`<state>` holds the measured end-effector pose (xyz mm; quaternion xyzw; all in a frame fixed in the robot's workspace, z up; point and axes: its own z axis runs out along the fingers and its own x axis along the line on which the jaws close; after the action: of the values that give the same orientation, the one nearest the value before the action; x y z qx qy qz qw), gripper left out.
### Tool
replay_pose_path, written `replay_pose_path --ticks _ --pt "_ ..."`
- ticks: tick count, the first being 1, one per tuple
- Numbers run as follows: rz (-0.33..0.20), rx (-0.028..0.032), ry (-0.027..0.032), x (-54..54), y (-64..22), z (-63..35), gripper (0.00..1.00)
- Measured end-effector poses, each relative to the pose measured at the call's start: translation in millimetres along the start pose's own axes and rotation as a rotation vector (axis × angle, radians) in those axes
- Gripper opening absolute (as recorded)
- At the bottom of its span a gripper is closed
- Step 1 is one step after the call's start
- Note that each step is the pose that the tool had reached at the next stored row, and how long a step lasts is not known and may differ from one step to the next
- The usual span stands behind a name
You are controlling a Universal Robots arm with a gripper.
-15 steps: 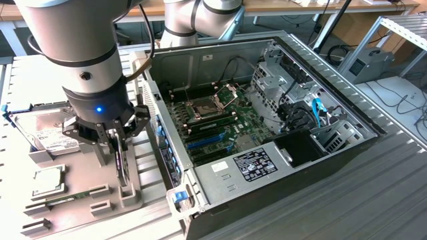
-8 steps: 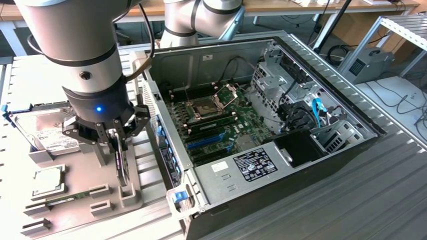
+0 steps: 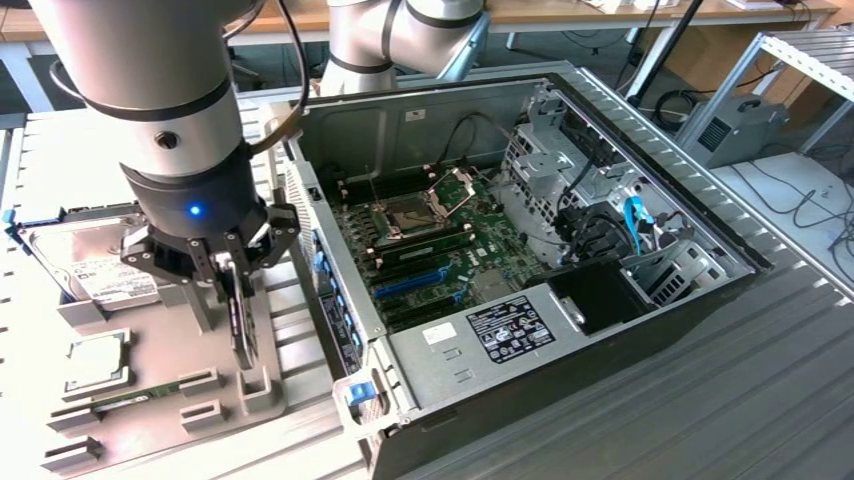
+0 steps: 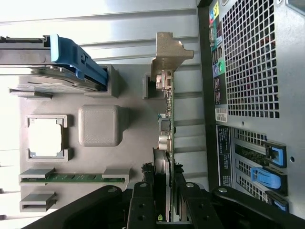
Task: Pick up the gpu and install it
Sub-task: 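Pick up the gpu and move the gpu toward the slot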
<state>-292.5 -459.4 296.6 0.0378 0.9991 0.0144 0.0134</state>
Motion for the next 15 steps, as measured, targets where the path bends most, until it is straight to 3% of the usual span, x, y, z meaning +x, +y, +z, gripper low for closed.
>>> replay_pose_path --ticks 15 --pt "0.000 0.0000 0.0000 -0.1 0.2 -5.6 0.26"
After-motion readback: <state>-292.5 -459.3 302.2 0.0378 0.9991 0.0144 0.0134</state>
